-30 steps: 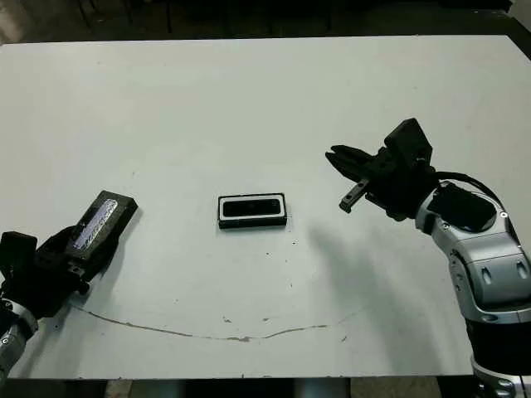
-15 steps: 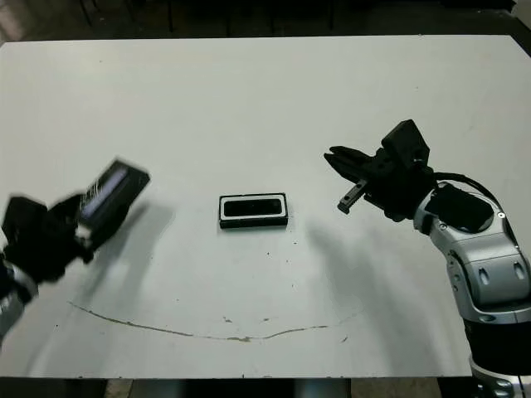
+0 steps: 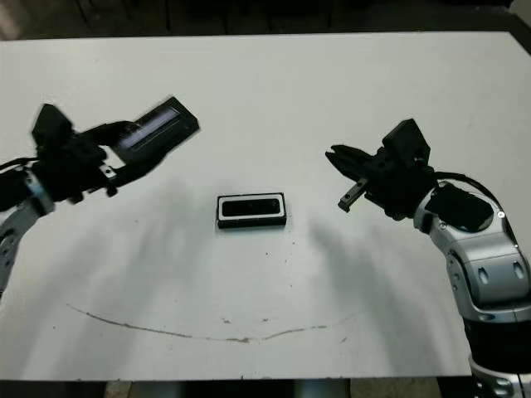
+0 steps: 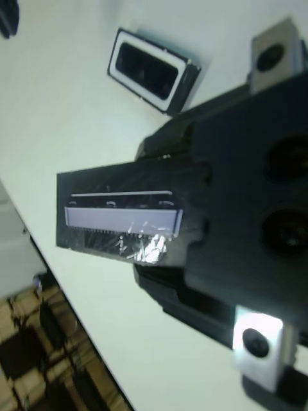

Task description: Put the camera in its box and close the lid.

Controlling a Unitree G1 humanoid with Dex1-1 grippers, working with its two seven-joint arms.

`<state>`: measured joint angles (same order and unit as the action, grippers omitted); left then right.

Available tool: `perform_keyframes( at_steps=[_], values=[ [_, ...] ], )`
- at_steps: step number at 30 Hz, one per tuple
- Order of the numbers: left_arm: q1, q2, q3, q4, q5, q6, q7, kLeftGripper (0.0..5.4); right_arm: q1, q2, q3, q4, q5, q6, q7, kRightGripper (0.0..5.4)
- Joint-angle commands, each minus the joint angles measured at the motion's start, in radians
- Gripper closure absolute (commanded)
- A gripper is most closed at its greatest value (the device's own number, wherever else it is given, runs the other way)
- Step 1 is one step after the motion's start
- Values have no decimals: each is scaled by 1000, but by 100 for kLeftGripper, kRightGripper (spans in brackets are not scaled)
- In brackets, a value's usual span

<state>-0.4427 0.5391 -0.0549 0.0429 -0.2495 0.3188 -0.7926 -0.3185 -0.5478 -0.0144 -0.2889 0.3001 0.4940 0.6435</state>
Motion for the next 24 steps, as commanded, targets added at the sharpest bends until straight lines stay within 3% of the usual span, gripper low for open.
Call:
perform_keyframes(
  at_steps=[1,12,19,24],
  values=[
    [-34,3,-59,92,29,-39,-85,257,9,-6,1,5,-1,22,-3,540],
    [-95,-68,-103,284,24,-122,-227,257,7,-10,2,17,-2,17,2,540],
    [-134,-139,-73,441,-31,-190,-338,257,8,-11,5,23,-6,10,4,540],
    [-178,-168,-65,541,-53,-130,-393,257,14,-9,4,14,-8,18,-5,540]
  ],
)
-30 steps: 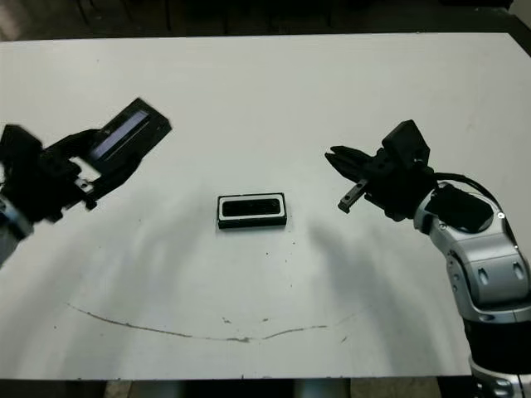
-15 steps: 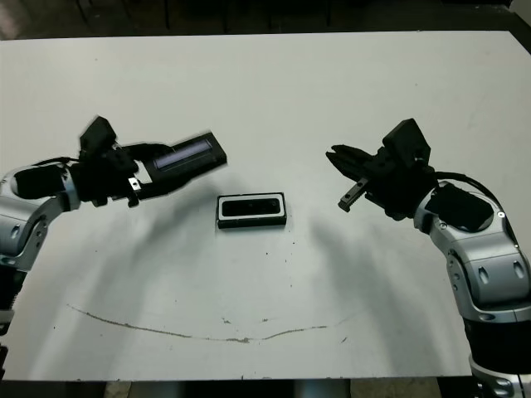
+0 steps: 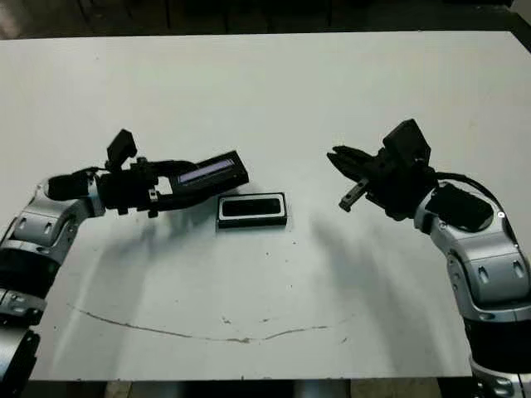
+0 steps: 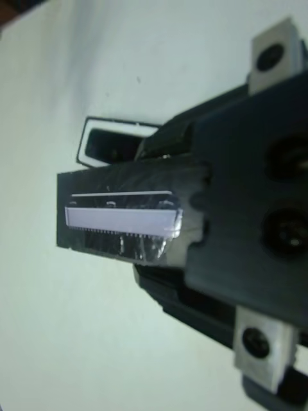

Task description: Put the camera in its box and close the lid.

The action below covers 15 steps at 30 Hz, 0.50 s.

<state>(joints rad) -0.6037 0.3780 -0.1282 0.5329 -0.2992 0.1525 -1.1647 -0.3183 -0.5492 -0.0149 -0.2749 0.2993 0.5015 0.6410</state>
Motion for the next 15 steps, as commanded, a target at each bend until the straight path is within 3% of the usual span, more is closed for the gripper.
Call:
perform_keyframes(
  at_steps=[1,8,15],
  values=[
    [-24,-12,10,67,-7,44,-33,257,14,-8,5,-2,-7,14,-4,540],
    [-79,-32,-1,212,3,34,-183,257,19,-7,4,-8,-4,15,-4,540],
    [-81,-24,-18,224,30,30,-256,257,20,-10,6,-8,-12,12,-6,540]
  ],
)
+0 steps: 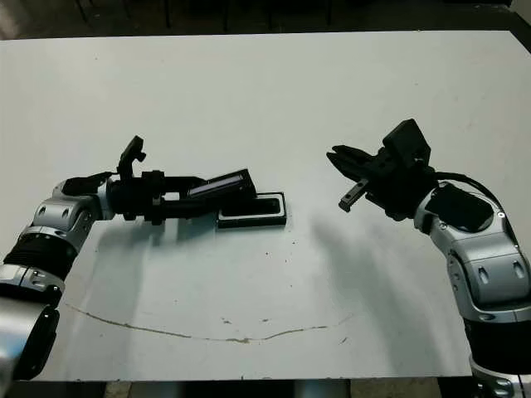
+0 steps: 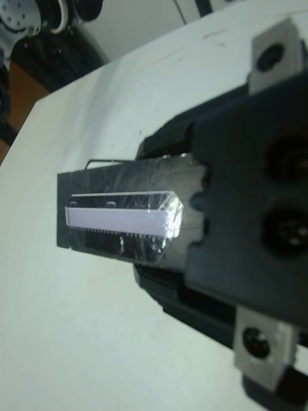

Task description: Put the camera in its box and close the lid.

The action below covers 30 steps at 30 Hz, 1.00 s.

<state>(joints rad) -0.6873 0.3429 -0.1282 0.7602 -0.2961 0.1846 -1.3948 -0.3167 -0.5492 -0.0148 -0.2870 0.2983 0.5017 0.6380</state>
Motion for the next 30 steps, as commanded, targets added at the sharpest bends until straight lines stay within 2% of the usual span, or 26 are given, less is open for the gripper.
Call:
perform_keyframes(
  at_steps=[1,12,20,30],
  values=[
    [3,13,-23,-9,32,-12,-40,257,18,-11,7,6,-12,10,-2,540],
    [7,5,-66,-27,58,-27,-100,257,17,-8,6,10,-15,3,0,540],
    [48,-43,-89,-63,63,-21,-67,257,16,-11,5,4,-15,21,-5,540],
    [86,-73,-123,-139,85,4,17,257,21,-6,-1,16,-9,-4,3,540]
  ],
)
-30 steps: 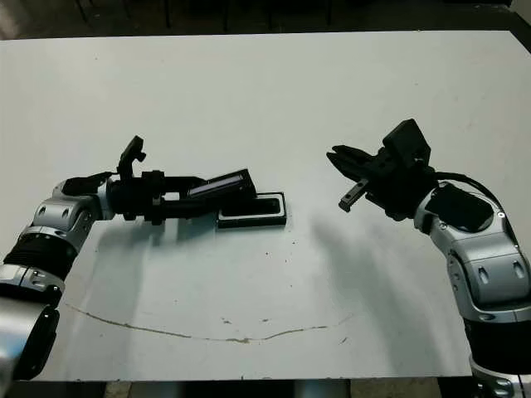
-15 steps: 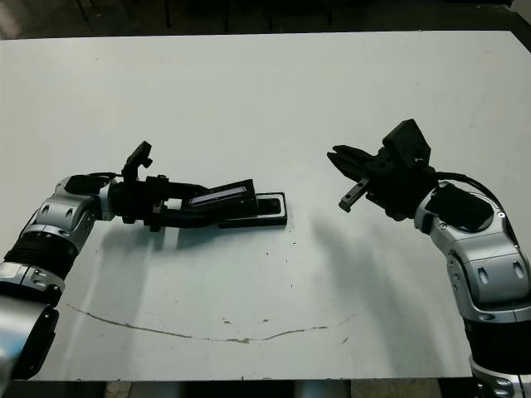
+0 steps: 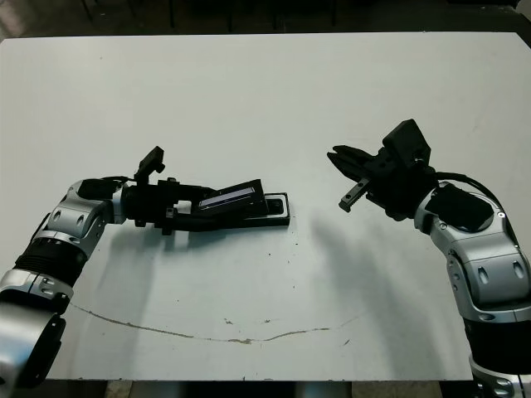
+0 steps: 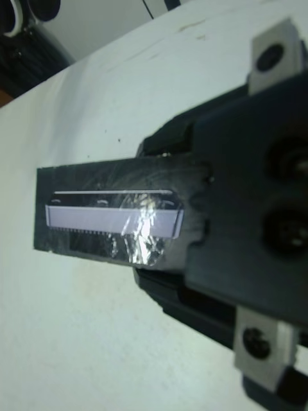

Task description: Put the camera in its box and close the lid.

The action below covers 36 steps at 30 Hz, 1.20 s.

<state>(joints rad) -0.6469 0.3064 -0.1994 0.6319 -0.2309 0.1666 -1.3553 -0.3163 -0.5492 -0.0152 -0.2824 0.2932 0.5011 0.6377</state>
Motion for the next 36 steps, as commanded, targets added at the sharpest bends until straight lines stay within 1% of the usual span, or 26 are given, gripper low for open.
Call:
perform_keyframes(
  at_steps=[1,5,10,13,18,27,32,36],
  values=[
    [45,-37,-57,-13,23,24,-20,257,20,-5,-1,14,-4,-8,5,540],
    [35,-42,-70,-9,25,20,-30,257,20,-7,1,12,-5,-5,1,540],
    [33,-42,-79,-22,18,46,-37,257,20,-6,-2,19,0,-14,6,540],
    [22,-47,-85,-18,17,54,-49,257,19,-11,1,14,-4,-5,3,540],
    [1,-59,-100,-14,27,55,-35,257,21,-6,-2,16,1,-6,2,540],
    [-63,-128,-137,46,90,-28,-6,257,21,-6,-8,21,7,-8,4,540],
    [-94,-182,-160,93,131,-30,38,257,20,-1,-15,29,13,-27,11,540],
    [-104,-204,-182,96,163,-32,59,257,20,-6,-17,23,13,-18,6,540]
  ],
)
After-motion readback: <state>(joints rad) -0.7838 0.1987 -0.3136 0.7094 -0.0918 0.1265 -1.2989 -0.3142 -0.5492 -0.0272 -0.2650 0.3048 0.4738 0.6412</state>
